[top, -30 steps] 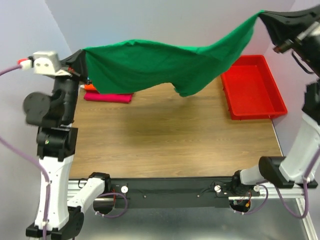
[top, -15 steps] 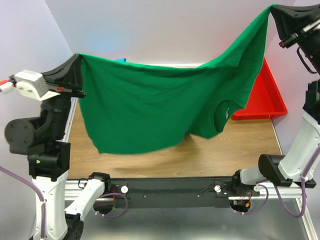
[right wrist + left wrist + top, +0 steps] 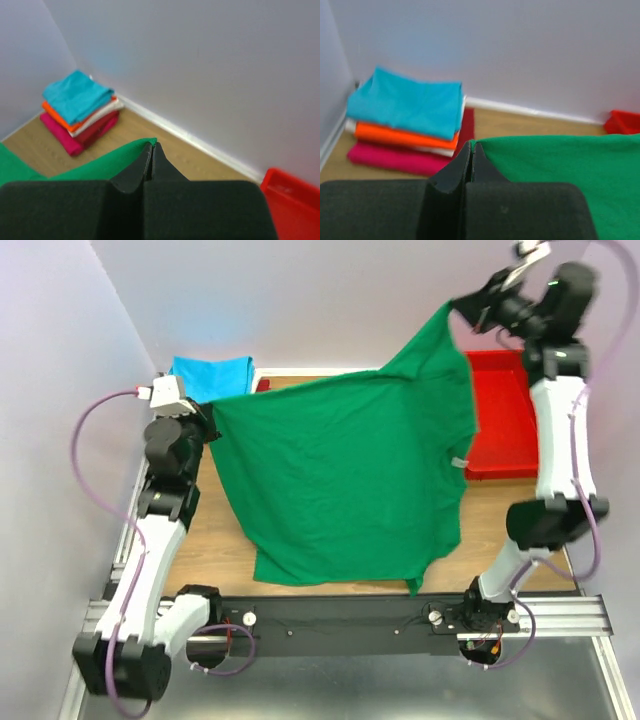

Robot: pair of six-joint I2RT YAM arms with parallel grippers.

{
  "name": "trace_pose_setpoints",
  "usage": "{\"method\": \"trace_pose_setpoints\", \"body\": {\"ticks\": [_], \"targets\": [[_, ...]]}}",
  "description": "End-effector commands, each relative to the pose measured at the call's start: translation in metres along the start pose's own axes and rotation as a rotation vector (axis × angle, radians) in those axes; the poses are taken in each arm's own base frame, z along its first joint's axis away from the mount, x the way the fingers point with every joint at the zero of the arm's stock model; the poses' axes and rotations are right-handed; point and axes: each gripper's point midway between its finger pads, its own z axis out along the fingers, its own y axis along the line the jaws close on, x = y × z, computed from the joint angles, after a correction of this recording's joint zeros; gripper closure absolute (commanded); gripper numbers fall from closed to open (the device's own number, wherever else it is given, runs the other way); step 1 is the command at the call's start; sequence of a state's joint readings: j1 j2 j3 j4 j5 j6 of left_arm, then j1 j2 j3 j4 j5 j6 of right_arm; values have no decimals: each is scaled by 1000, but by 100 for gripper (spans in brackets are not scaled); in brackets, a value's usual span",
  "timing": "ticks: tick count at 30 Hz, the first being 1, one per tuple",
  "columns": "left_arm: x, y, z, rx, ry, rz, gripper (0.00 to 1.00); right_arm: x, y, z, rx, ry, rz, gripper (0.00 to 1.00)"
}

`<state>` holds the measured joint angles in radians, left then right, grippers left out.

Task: Fold and stack the t-shirts
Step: Flatten the tshirt out, then fold the tshirt

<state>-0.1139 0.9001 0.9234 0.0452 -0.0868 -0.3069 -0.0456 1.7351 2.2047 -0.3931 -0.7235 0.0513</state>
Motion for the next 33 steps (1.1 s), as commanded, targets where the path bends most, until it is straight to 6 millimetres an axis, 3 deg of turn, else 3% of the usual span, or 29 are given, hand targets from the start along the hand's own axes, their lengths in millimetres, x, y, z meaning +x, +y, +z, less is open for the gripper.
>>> {"method": "trace_pose_setpoints", "body": {"ticks": [1, 2, 5, 6, 7, 8, 10, 11, 14, 18, 27, 29, 31, 33], "targets": [[58, 46, 24, -185, 98, -110, 100, 101, -21, 46, -55, 146, 94, 100], [93, 57, 35, -214, 187, -117, 100, 129, -23, 55, -56, 185, 119, 100], [137, 66, 54, -229, 297, -137, 100, 203, -29, 83, -81, 279, 144, 100], [166, 79, 63, -264, 366, -133, 100, 222, -30, 90, -87, 304, 165, 100], [176, 83, 68, -274, 388, -134, 100, 237, -31, 95, -93, 323, 180, 99], [194, 90, 75, -294, 427, -130, 100, 266, -32, 103, -100, 361, 209, 100], [202, 95, 85, -296, 432, -124, 100, 290, -35, 113, -96, 389, 240, 99], [217, 100, 88, -310, 463, -116, 100, 296, -34, 115, -96, 396, 249, 100], [238, 106, 97, -315, 513, -90, 100, 307, -41, 118, -65, 409, 263, 99], [250, 110, 97, -321, 543, -75, 100, 311, -43, 115, -40, 423, 268, 100], [227, 114, 90, -362, 489, -54, 100, 283, -22, 86, -44, 417, 246, 99], [226, 119, 83, -393, 492, -46, 100, 268, -18, 78, -42, 401, 233, 100], [217, 121, 78, -413, 473, -42, 100, 271, -13, 71, -43, 413, 243, 100], [212, 120, 72, -415, 461, -45, 100, 261, -8, 64, -43, 401, 235, 100]]}}
